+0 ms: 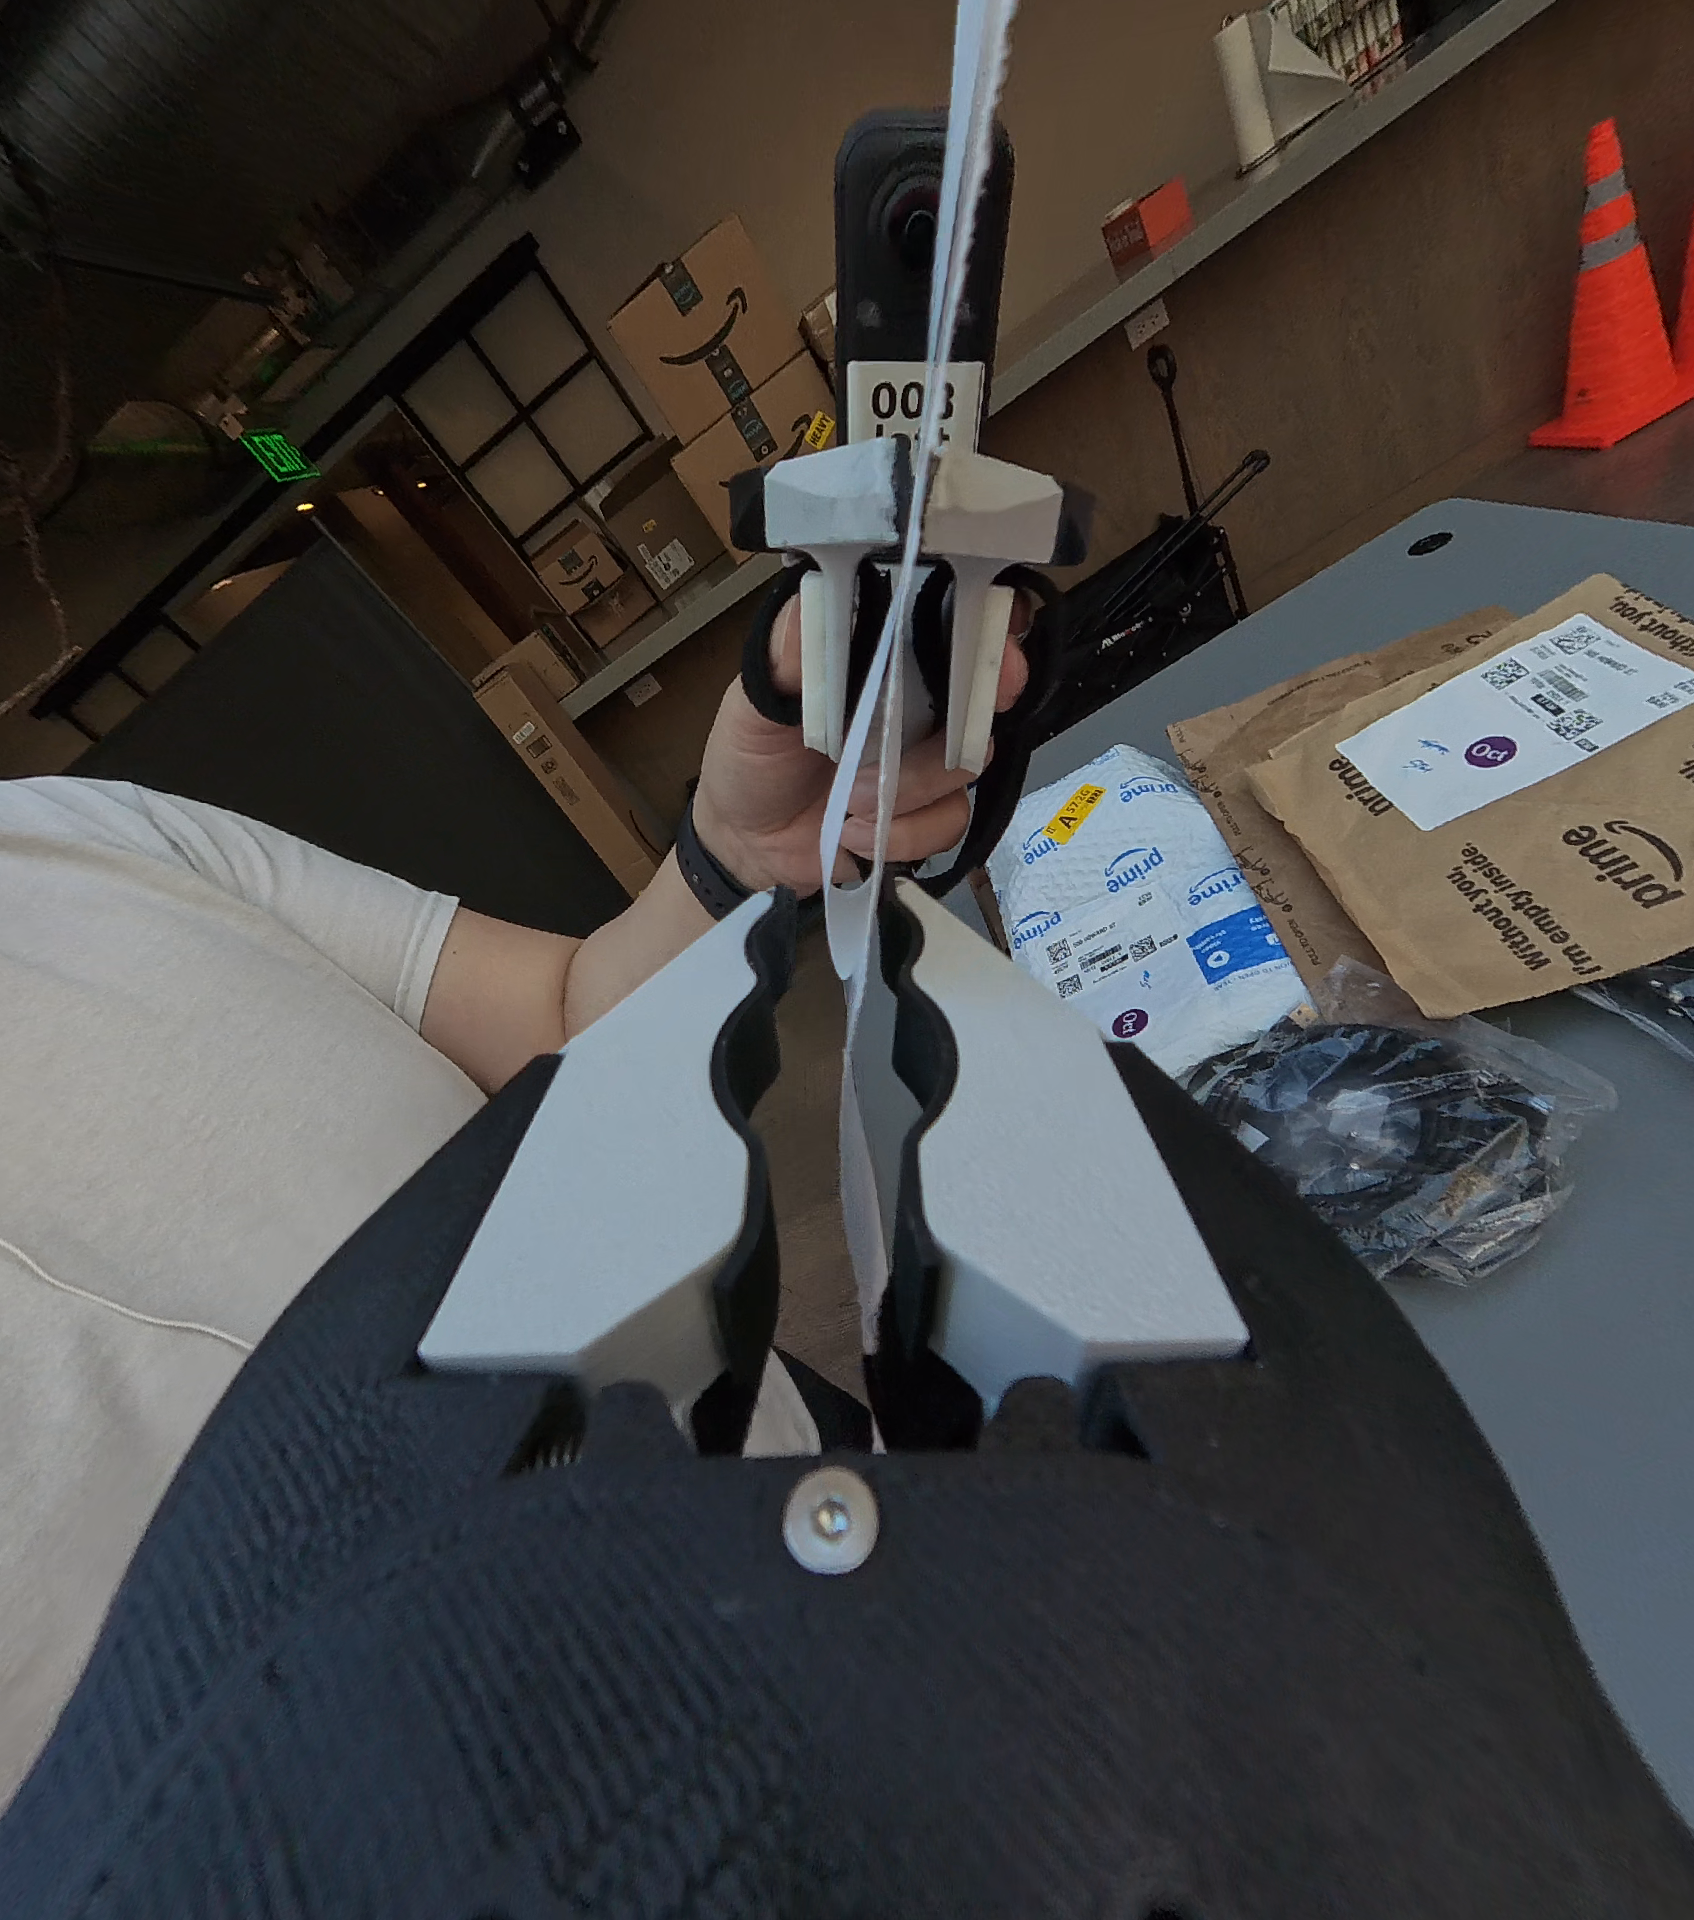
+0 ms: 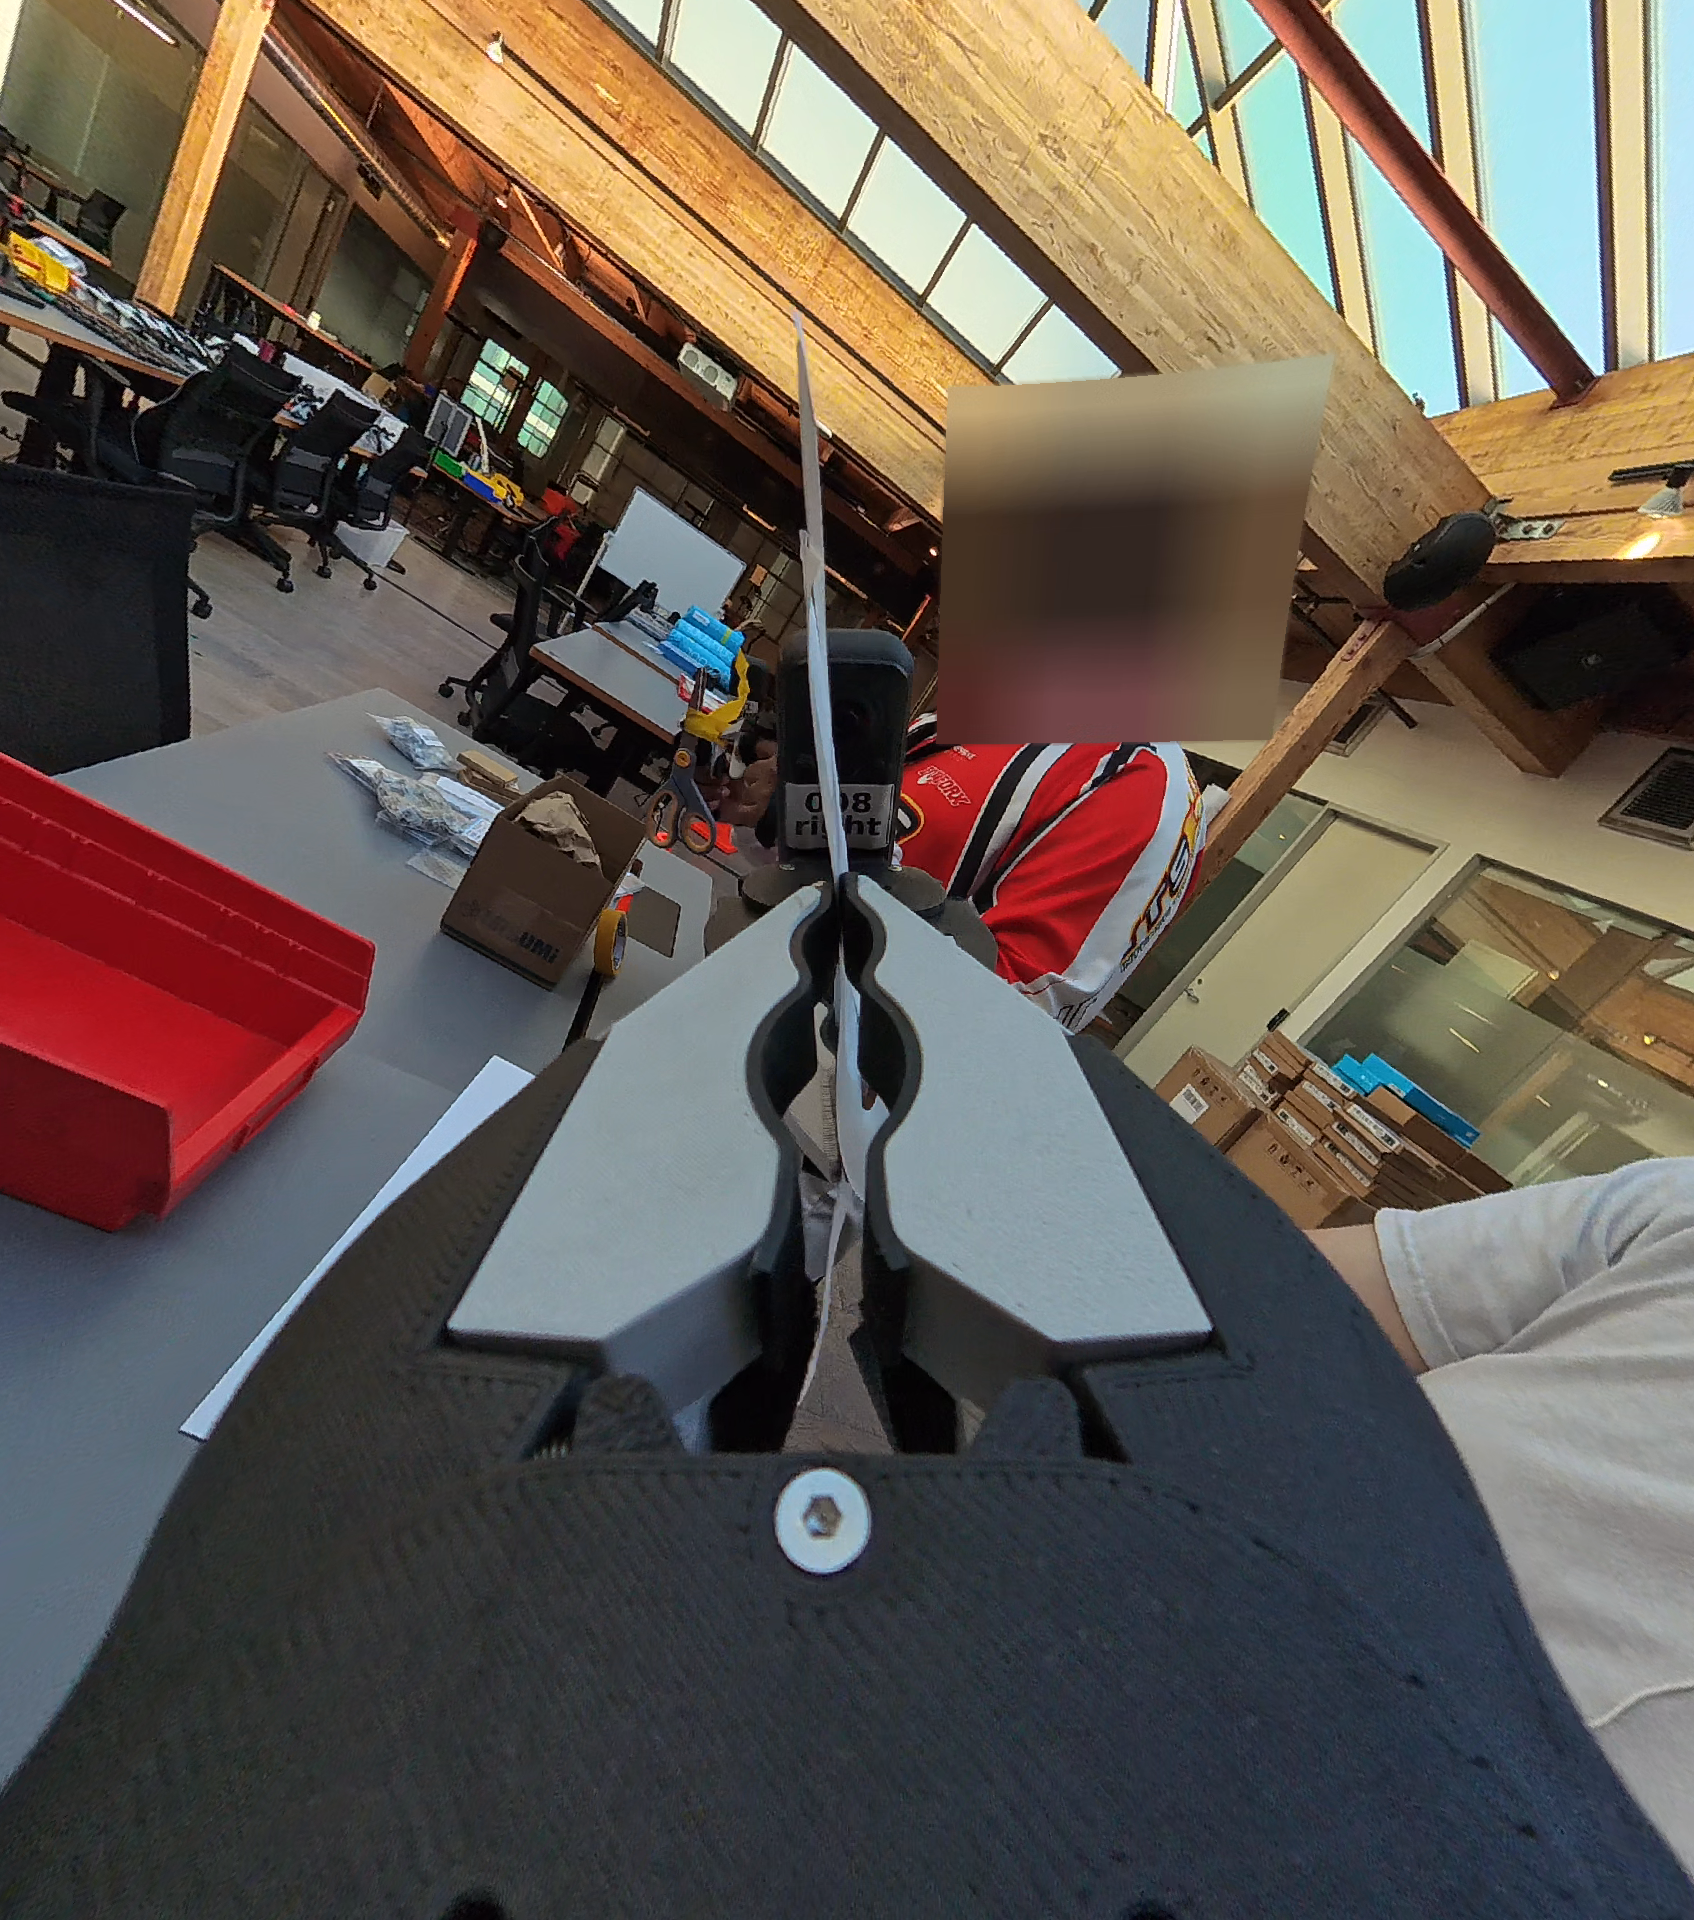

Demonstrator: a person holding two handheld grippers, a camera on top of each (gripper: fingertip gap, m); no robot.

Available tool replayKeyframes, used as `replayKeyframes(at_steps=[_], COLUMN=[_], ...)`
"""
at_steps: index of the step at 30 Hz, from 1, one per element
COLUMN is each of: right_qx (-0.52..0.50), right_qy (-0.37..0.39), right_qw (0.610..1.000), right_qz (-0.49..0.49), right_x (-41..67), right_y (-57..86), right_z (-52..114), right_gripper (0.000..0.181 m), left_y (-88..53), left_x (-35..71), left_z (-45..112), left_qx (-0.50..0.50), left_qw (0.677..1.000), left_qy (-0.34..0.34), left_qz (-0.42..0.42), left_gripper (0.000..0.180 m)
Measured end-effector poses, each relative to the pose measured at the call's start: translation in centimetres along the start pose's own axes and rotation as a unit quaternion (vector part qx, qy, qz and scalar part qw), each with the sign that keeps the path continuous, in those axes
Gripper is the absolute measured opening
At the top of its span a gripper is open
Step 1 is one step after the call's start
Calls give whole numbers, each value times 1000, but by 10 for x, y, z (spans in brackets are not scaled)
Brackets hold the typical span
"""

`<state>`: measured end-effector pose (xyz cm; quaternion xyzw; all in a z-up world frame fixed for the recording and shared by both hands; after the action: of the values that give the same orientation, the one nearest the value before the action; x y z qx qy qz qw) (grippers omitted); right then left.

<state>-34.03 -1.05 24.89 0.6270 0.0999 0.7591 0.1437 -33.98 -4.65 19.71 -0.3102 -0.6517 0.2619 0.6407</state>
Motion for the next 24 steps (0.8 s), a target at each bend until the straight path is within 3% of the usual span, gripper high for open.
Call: replayKeyframes(at_steps=[3, 10, 13, 15, 21, 24], right_qx=[-2, 2, 3, 5, 7, 6], right_qy=[-3, -22, -27, -28, -38, -40], right_qw=[1000, 1000, 1000, 1000, 999, 999], right_qz=[-3, 7, 9, 9, 15, 16], right_x=[1, -2, -3, -3, -3, -2], right_y=[-1, -3, -3, -3, -1, 1], right_z=[2, 6, 9, 10, 11, 10], right_gripper=[0, 0, 0, 0, 0, 0], left_y=[3, 6, 8, 5, 9, 8], left_x=[0, -1, 0, -3, -4, -2], left_z=[0, -1, 2, 5, 5, 6], left_qx=[-6, 1, -13, -8, -29, -38], left_qw=[1000, 1000, 1000, 999, 999, 999], left_qy=[-6, -12, -18, -32, -34, -24], left_qz=[1, 14, 15, 11, 21, -13], left_gripper=[0, 0, 21, 0, 0, 0])
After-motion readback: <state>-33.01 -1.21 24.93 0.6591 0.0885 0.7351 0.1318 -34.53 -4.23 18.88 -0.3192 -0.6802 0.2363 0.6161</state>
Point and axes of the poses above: each gripper's, where its closed fingertips meet, z out along the fingers, x out of its top, y = z × x across the jaws, the point moved 1 cm from there along -z, back along the fingers, and after that the axes turned 15 degrees about z, right-handed, at the moved point
